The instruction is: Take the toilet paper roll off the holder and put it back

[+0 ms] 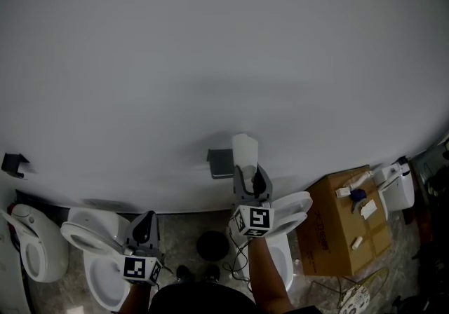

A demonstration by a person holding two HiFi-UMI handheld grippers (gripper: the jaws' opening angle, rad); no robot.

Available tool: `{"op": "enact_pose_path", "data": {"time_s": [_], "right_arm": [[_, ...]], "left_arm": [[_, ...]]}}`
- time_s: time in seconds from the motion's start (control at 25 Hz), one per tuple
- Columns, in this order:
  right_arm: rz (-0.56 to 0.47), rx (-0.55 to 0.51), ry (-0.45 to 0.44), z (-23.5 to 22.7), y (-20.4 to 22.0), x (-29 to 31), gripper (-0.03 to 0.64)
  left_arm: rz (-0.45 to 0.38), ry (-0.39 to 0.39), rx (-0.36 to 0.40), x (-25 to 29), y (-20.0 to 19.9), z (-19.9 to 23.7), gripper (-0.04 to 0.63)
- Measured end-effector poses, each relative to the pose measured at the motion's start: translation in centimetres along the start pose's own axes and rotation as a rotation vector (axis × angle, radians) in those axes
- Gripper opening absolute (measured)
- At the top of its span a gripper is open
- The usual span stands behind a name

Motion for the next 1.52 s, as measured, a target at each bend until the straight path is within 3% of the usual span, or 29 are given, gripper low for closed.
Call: {"op": "enact_pose_path", "data": {"time_s": [0.68, 1.52], "right_arm": [[0.166, 0.017, -0.04, 0.0, 7.4, 2.5, 0.212], [0.186, -0.005, -0.036, 0.0, 7.8, 1.8, 0.235]], "left_arm": [[0.003, -0.01, -0.009, -0.2, 0.1, -0.3, 0.003], [0.005, -0.002, -0.016, 0.2, 0.2, -0.5, 0.003]]}}
Point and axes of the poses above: the fingertips, and each gripper's own axes: x forward along the fingers, z to its left, y out of its underside, the point moved 7 cm from there along -x, backward along the fingers, and after that the axes turned 12 degrees about z, right-handed, at the moved point
